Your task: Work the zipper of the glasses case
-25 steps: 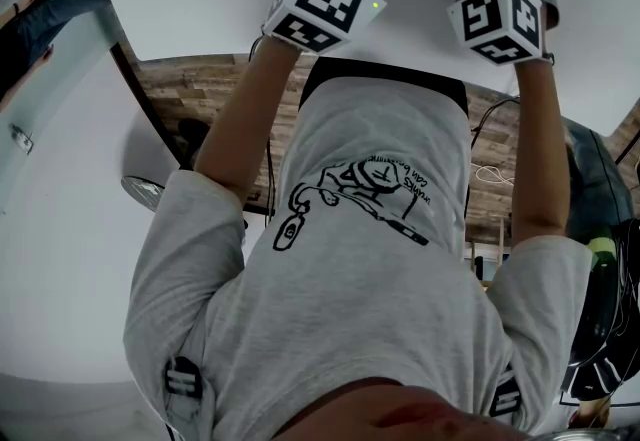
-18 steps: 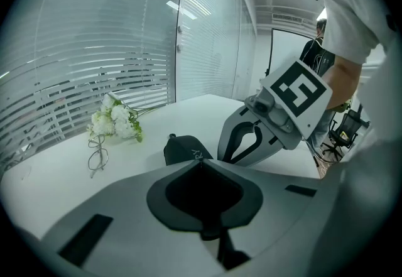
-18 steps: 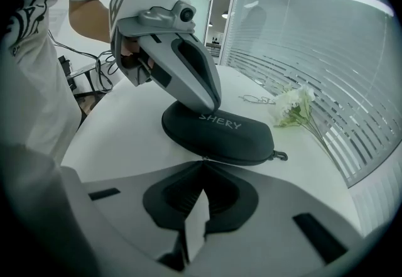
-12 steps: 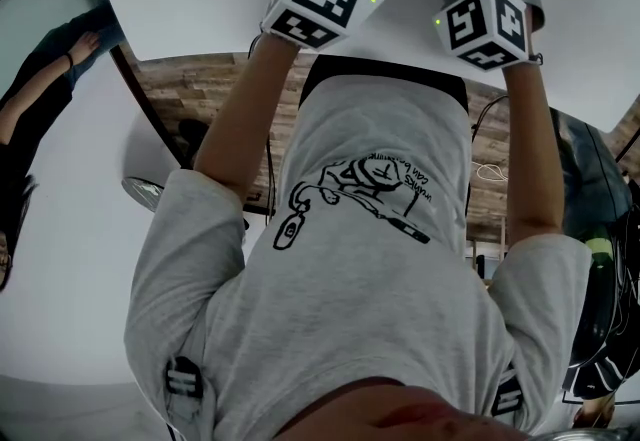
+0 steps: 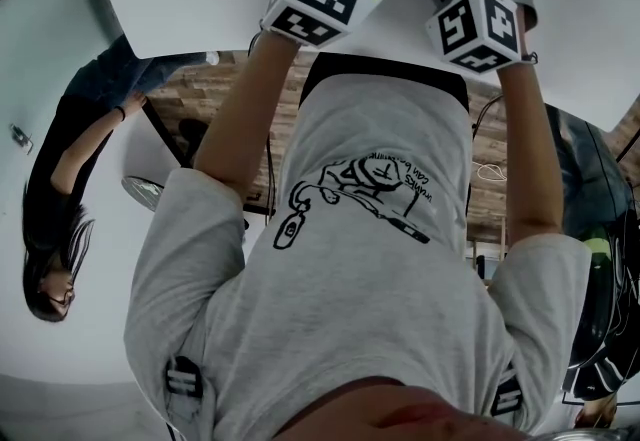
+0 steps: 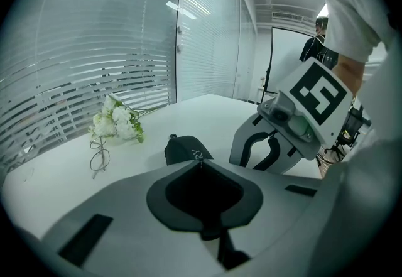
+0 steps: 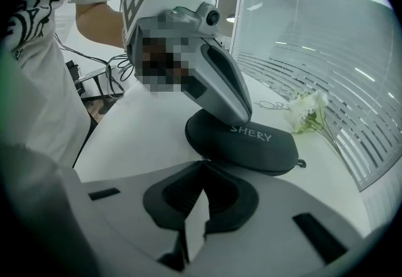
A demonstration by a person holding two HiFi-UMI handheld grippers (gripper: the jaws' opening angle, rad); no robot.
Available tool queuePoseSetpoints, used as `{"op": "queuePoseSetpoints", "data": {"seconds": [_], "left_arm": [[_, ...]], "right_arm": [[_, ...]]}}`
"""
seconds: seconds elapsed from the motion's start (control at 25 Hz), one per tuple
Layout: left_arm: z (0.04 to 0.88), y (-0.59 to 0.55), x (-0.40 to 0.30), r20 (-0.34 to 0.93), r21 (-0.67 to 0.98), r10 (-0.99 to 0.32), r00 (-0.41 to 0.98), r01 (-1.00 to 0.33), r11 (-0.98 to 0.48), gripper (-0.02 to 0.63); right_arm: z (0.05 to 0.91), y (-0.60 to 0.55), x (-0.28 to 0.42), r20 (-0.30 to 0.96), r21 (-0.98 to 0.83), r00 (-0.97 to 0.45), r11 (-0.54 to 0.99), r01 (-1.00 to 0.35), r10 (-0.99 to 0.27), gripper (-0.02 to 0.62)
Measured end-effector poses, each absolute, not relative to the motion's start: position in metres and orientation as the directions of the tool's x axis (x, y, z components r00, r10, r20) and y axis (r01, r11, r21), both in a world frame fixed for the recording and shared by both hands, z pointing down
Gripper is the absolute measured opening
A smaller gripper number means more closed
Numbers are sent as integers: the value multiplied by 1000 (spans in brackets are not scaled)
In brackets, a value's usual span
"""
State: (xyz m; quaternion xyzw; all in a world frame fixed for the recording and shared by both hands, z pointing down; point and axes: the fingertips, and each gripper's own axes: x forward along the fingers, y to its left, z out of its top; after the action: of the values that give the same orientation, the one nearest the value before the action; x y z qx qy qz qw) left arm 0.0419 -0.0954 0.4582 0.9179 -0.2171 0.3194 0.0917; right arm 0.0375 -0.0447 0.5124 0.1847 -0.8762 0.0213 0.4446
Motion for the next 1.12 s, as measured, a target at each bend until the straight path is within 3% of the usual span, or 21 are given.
{"op": "queuePoseSetpoints", "data": {"seconds": [1.12], "left_arm": [[460, -76, 59, 628, 50, -280, 726, -398, -916, 21]], "right_arm": [[506, -82, 103, 817, 292, -382, 882, -371, -431, 5]]}}
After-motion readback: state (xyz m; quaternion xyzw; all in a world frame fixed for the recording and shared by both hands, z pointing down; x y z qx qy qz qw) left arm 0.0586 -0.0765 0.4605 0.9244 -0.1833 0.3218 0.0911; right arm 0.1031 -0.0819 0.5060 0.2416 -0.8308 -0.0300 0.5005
